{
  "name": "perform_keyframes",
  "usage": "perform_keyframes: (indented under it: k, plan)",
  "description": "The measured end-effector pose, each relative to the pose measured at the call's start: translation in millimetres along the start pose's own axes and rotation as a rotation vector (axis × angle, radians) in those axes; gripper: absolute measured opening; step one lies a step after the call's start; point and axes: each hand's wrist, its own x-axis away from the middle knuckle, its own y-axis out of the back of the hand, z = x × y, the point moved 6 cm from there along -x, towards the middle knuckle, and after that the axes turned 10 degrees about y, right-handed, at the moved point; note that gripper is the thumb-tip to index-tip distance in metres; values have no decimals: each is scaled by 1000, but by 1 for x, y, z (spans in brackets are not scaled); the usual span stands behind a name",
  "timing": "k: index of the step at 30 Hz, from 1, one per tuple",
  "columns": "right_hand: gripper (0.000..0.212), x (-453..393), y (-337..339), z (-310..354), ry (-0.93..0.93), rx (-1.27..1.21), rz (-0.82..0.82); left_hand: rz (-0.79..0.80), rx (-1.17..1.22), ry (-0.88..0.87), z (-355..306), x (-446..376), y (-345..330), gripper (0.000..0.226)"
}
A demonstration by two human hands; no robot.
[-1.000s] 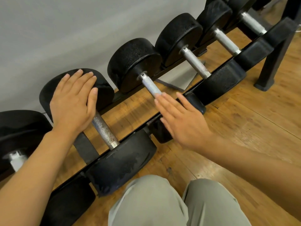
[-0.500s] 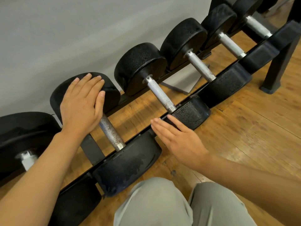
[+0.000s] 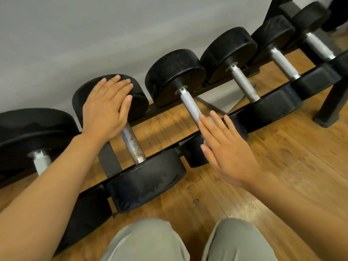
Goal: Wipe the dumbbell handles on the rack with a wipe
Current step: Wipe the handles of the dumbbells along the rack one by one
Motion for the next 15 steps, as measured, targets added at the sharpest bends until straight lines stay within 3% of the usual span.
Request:
perform_keyframes:
  k: [4, 9, 15]
  plan:
    - [54, 2, 8, -14, 10, -20, -33, 6, -6, 2, 0, 0, 0, 48]
    - [59, 12, 16, -24, -57, -289, -162, 38, -39, 13, 0, 0, 0, 51]
    - [39, 33, 11, -18, -24, -363, -300, 42, -54, -10, 0, 1, 2, 52]
